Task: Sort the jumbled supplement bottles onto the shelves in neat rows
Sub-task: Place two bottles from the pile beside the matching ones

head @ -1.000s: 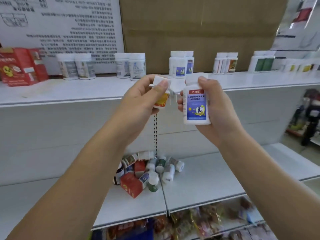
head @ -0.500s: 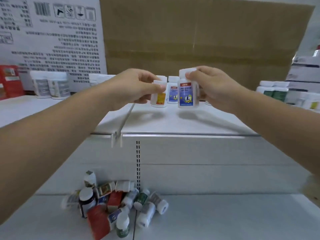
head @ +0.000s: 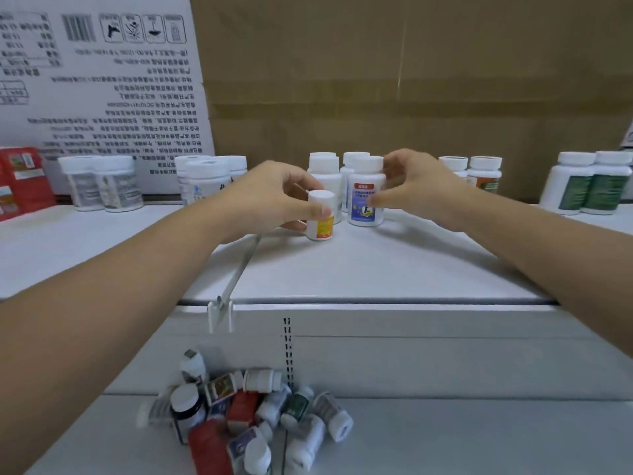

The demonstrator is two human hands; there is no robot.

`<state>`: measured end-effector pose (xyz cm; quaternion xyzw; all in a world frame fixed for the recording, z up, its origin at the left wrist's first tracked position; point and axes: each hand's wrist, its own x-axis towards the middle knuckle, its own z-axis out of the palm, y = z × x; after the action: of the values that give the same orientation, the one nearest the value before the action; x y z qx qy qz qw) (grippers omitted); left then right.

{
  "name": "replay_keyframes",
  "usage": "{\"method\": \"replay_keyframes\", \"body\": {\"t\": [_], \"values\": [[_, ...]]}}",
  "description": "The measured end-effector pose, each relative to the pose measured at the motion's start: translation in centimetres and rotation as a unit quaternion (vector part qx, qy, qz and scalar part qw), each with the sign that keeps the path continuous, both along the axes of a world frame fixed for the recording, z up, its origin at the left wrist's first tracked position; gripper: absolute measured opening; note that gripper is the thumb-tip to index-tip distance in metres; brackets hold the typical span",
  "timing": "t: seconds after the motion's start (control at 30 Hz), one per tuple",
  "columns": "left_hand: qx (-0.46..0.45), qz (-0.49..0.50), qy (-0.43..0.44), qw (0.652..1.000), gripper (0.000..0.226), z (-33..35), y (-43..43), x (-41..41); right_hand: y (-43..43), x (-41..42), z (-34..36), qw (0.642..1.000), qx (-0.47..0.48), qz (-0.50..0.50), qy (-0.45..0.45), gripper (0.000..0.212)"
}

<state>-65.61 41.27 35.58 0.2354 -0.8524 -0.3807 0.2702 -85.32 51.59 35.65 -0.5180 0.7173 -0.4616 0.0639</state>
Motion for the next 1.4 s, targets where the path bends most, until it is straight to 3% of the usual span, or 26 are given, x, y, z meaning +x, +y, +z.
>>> {"method": "replay_keyframes", "body": {"t": [0.3,0.57,0.77,1.0,1.4], "values": [[0.016,-0.021,0.018,0.999,0.020,-0.4,0.0,0.2,-0.3,0.2,-0.5,0.998,0.025,-0.039,0.039,0.045],[-0.027,-0.021,-0.012,0.999,0.021,1.2,1.4,1.0,4.7,2.7,1.7,0.954,0.200,-0.093,0.202,0.040],[-0.050,-0.076,-0.022,0.996,0.020,2.8,5.1,1.2,11.2,4.7,0.5,0.966,0.169,-0.087,0.177,0.032],[-0.066,-0.148,-0.035,0.986,0.023,3.1,10.6,-2.3,17.2,3.7,-0.6,0.965,0.160,-0.114,0.172,0.037],[-0.087,-0.169,-0.038,0.981,0.025,3.2,19.8,-17.1,26.3,-9.6,-0.8,0.954,0.177,-0.149,0.189,0.035]]}}
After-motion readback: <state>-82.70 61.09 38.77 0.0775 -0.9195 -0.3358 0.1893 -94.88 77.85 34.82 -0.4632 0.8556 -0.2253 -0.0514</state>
